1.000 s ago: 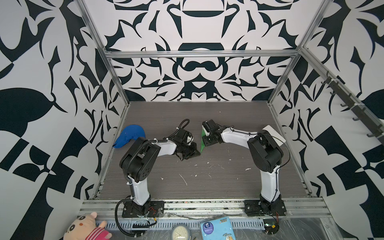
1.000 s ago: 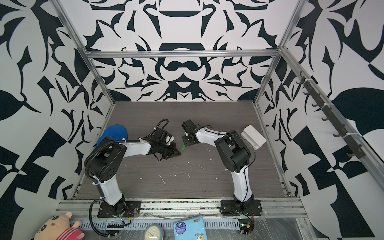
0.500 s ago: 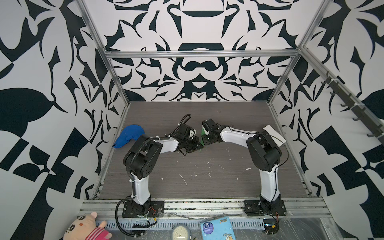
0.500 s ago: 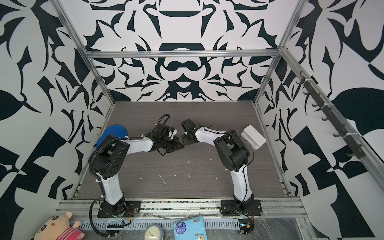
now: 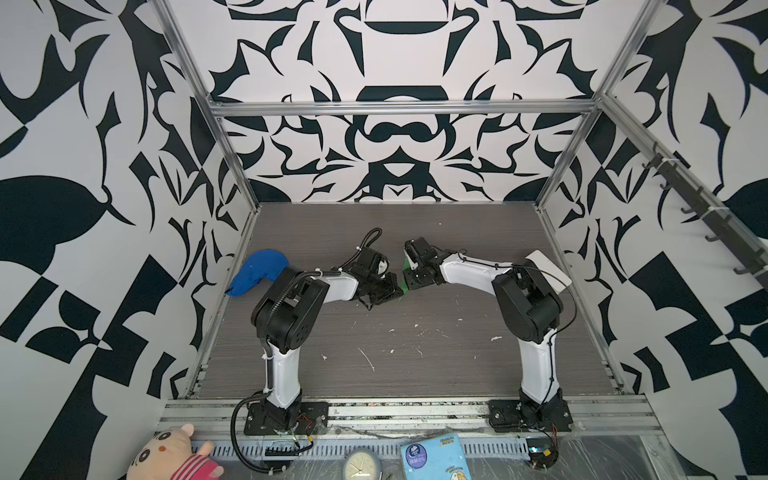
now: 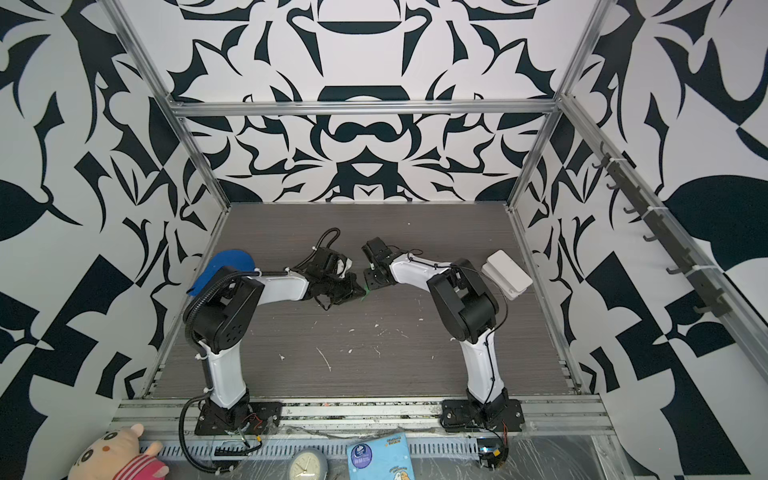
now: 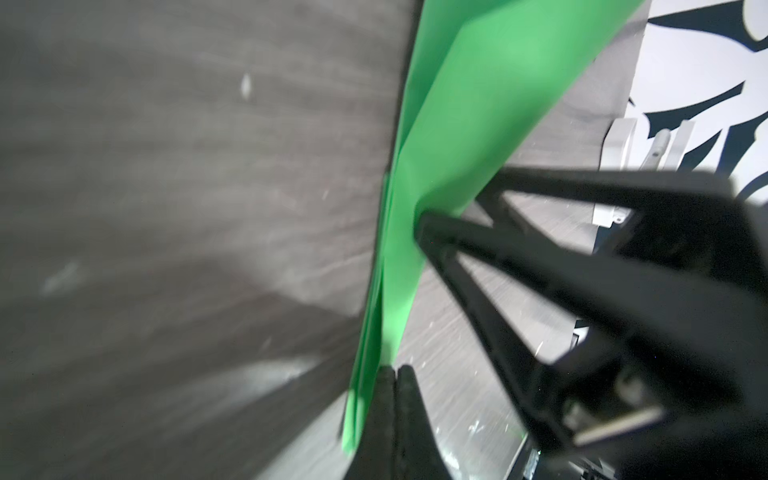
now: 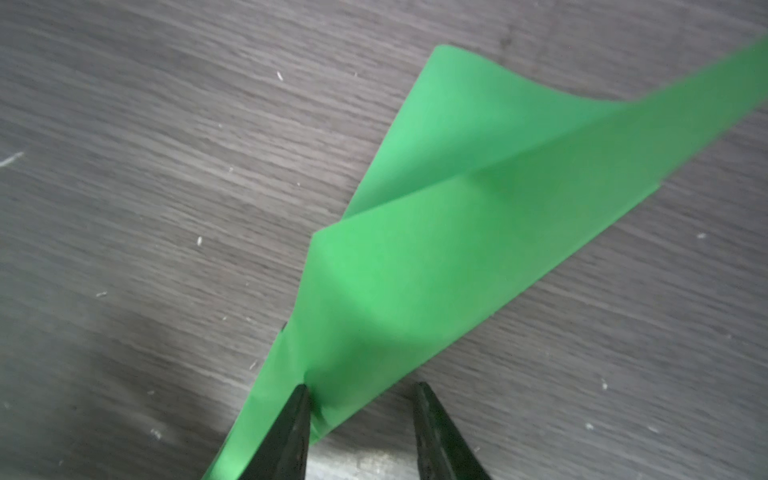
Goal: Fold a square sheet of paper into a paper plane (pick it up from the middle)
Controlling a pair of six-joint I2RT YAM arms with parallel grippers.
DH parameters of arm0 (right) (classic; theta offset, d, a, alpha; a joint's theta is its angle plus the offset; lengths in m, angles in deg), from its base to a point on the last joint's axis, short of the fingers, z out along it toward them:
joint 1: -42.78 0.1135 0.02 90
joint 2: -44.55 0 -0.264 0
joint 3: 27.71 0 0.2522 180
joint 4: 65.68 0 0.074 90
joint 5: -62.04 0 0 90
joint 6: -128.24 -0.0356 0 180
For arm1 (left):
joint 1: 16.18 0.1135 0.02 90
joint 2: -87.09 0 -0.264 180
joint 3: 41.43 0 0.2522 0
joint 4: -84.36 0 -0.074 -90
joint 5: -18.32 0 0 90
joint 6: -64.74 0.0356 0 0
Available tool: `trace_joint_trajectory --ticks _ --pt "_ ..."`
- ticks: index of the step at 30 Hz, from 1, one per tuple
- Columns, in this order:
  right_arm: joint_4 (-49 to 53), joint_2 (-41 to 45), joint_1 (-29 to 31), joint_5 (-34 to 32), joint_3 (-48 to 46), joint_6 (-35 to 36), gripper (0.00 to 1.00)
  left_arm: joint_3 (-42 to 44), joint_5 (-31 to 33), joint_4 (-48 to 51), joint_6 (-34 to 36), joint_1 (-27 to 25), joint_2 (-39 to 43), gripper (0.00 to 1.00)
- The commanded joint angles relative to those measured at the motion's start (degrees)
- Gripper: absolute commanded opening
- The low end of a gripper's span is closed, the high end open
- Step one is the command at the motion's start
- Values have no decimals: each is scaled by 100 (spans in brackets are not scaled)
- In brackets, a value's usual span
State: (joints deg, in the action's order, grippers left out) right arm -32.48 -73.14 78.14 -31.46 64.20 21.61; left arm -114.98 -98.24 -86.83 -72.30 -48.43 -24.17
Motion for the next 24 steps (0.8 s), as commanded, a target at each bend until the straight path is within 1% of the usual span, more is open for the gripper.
trace_joint_trajectory --ticks 1,7,12,16,20,24 --pt "980 -703 -20 409 -465 -208 39 -300 103 -21 62 26 -177 3" --pt "914 -686 -54 540 -520 -254 38 -590 311 81 73 87 -458 2" --pt "857 -668 -88 622 -573 -278 38 -818 205 279 51 96 -684 0" --pt "788 -601 -131 706 -615 -345 38 -821 219 525 96 96 -713 0" --pt "543 -264 -320 1010 -753 -517 38 -807 256 835 199 96 -657 0" --pt "86 277 -675 1593 -869 -658 41 -891 244 1143 377 95 -623 0"
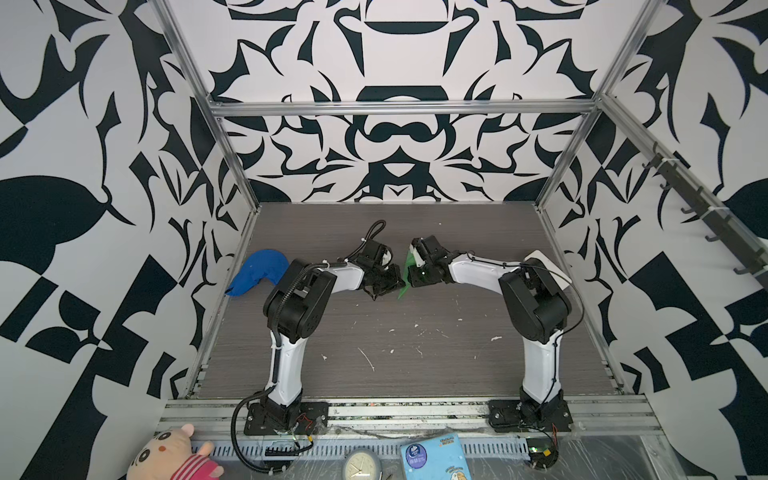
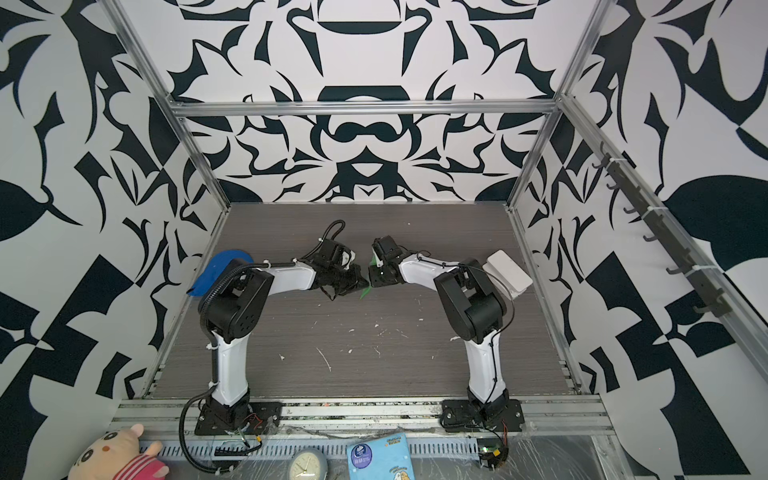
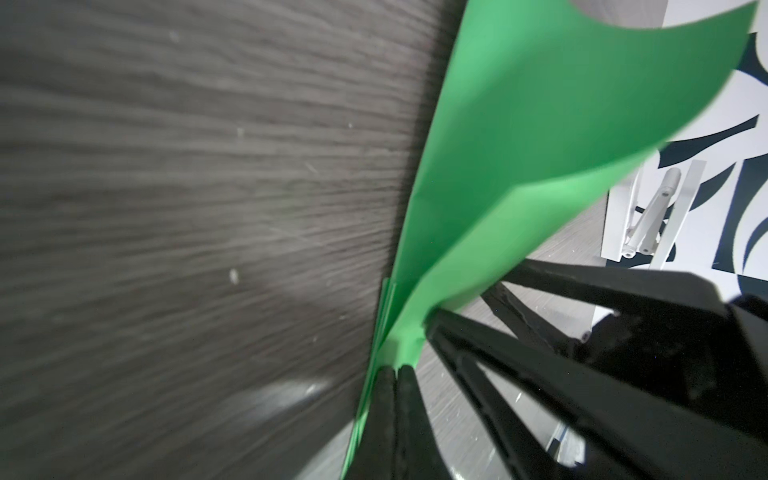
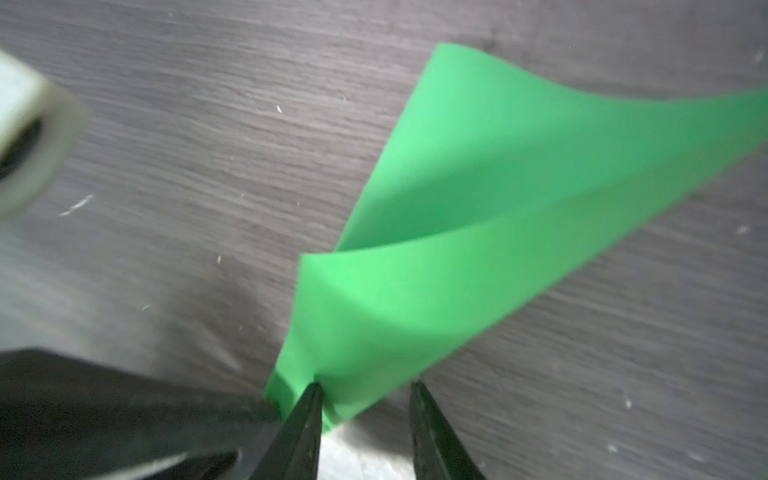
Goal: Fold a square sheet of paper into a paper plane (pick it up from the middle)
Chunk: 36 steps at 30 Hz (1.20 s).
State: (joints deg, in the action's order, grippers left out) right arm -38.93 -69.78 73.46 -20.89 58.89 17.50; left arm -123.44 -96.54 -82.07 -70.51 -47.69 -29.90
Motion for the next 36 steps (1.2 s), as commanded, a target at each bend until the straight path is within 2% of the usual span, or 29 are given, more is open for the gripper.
trace_joint_trajectory --ticks 1,9,13,16,20,26,30,36 --pt "706 68 -249 600 -295 -214 42 -72 50 738 272 21 -52 0" --pt "1214 429 -181 538 116 652 48 316 -64 994 387 -1 280 0" --pt "1207 513 1 393 43 1113 56 400 -27 1079 388 -22 440 0" --pt "1086 610 86 426 43 1237 62 367 -27 1124 410 -40 431 0" --pt "1039 608 154 523 173 1282 64 357 -10 1150 403 -39 396 0" --pt "1115 361 184 39 459 1062 63 321 -34 1150 404 -53 352 0" --pt "1228 89 189 -357 728 820 59 331 -39 1152 403 -50 339 0" --pt "1262 -113 176 -595 942 770 54 356 -50 1161 412 -50 362 0"
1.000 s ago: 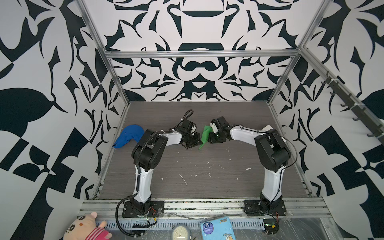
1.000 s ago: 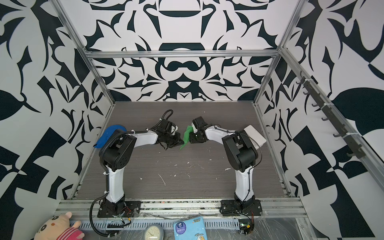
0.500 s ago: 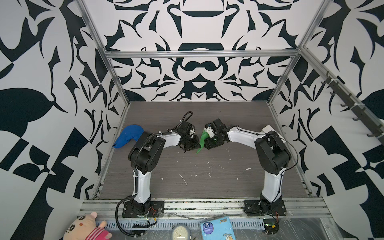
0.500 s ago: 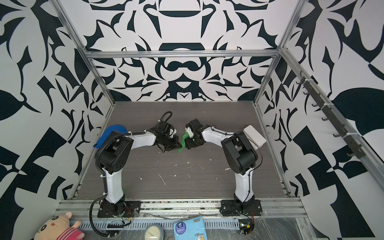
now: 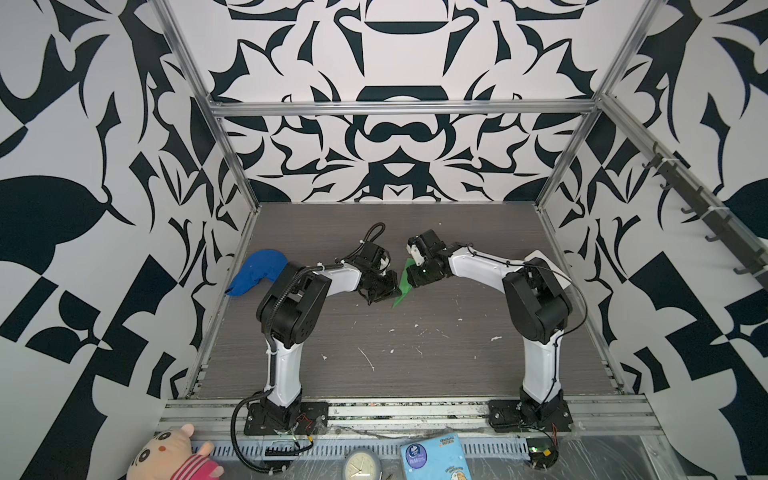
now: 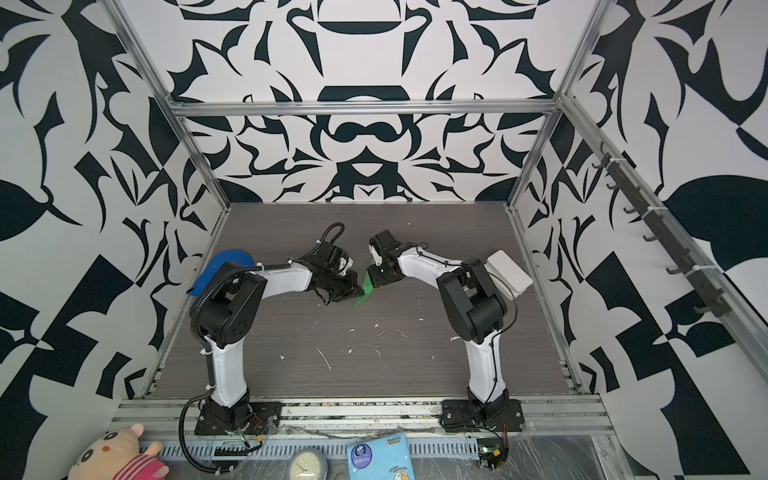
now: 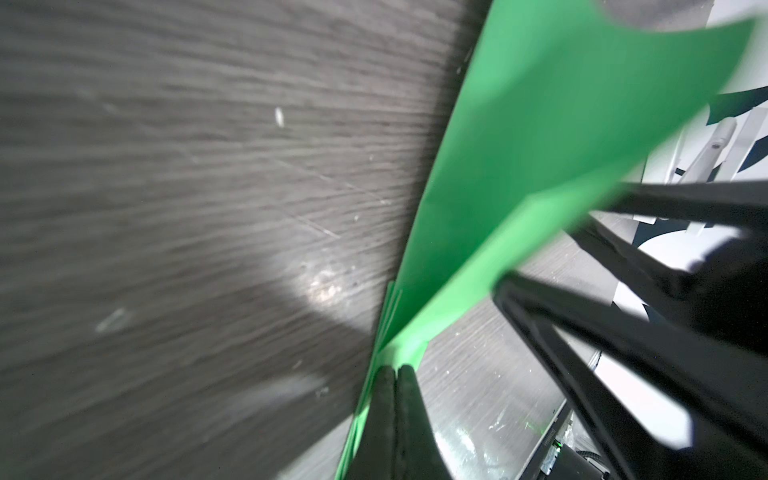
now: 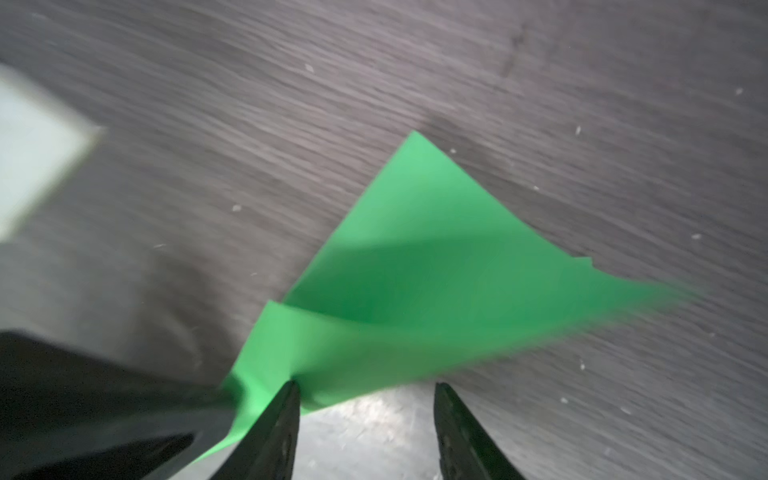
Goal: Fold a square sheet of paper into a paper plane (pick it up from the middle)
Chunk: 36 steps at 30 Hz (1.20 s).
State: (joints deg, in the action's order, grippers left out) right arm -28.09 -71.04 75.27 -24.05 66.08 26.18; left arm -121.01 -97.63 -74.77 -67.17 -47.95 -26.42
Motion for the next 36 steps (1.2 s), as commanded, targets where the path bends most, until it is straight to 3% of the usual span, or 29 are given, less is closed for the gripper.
trace_joint_trajectory --ticks 1,13,24,36 --pt "208 -22 -3 -341 270 -104 53 122 59 427 77 -27 14 0" --pt "495 -261 -6 -631 426 43 45 161 73 420 69 -23 36 0" --pt "800 -442 -44 -1420 557 349 39 210 105 526 87 -23 53 0" --pt "1198 -339 -494 -1625 970 -422 36 210 79 581 156 -25 39 0"
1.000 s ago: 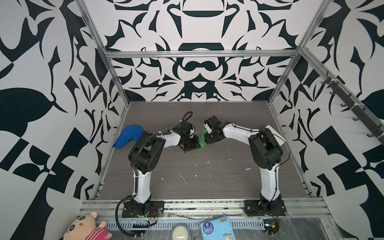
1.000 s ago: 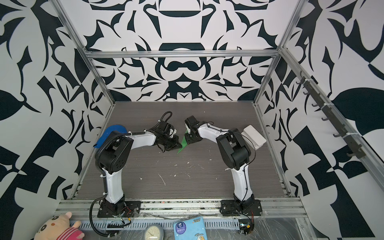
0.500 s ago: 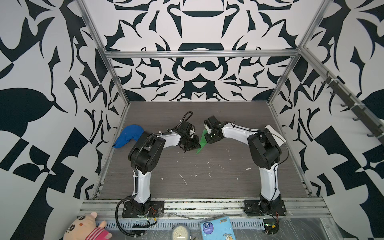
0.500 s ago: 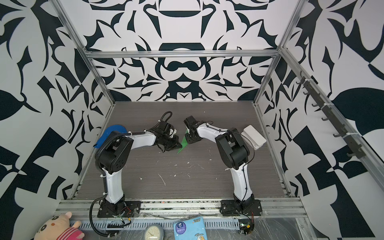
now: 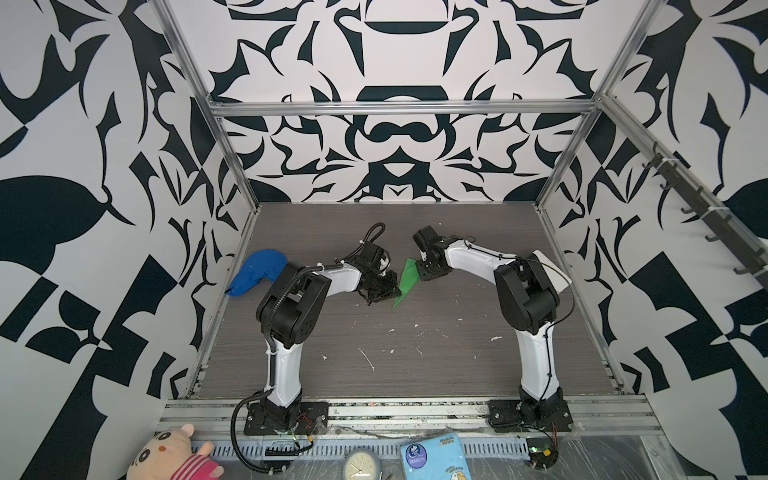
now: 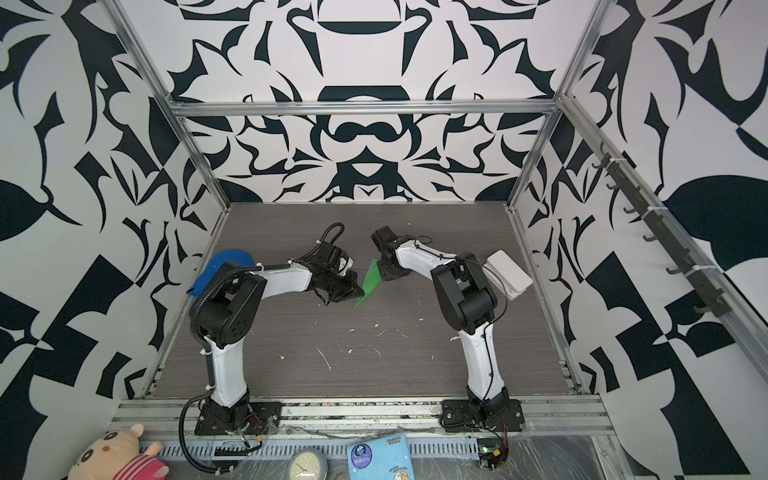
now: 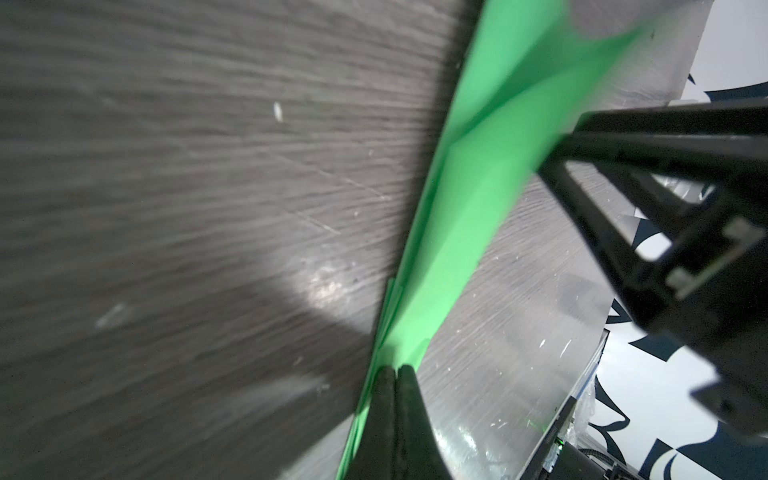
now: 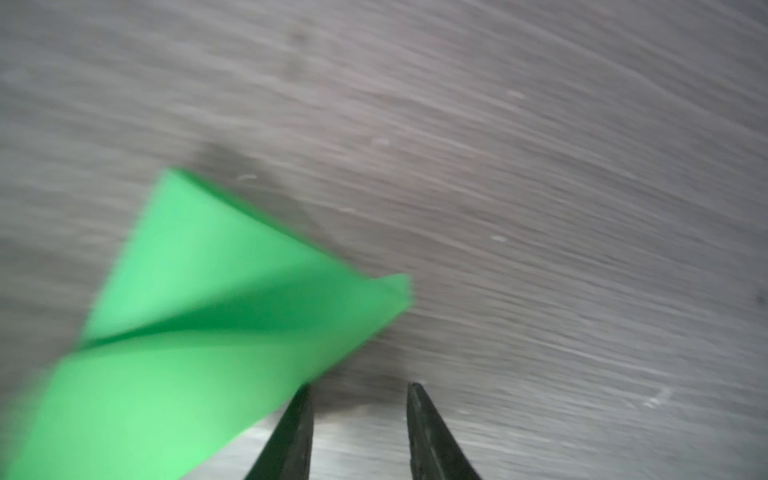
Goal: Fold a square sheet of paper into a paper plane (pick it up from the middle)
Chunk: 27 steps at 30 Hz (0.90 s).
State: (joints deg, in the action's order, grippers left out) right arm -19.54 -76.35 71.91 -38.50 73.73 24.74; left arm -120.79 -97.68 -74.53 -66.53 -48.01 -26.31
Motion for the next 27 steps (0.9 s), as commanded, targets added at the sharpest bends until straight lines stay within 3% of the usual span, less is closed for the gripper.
trace_joint_trajectory --ticks 1,7,9,12,17,27 --pt "357 295 -186 -109 212 -276 36 176 80 563 94 -18 26 0" --pt "-248 1561 -166 1488 -668 207 33 162 77 548 110 -16 27 0" --pt "-650 1975 -100 2321 -1160 334 27 153 77 548 102 -16 20 0" --pt "-945 2150 134 3001 -1465 266 15 151 79 548 103 -16 7 0" --pt "-803 1511 422 3044 -1082 135 0 154 99 581 102 -16 11 0" --pt "-587 638 473 2804 -560 243 0 185 90 627 119 -16 39 0"
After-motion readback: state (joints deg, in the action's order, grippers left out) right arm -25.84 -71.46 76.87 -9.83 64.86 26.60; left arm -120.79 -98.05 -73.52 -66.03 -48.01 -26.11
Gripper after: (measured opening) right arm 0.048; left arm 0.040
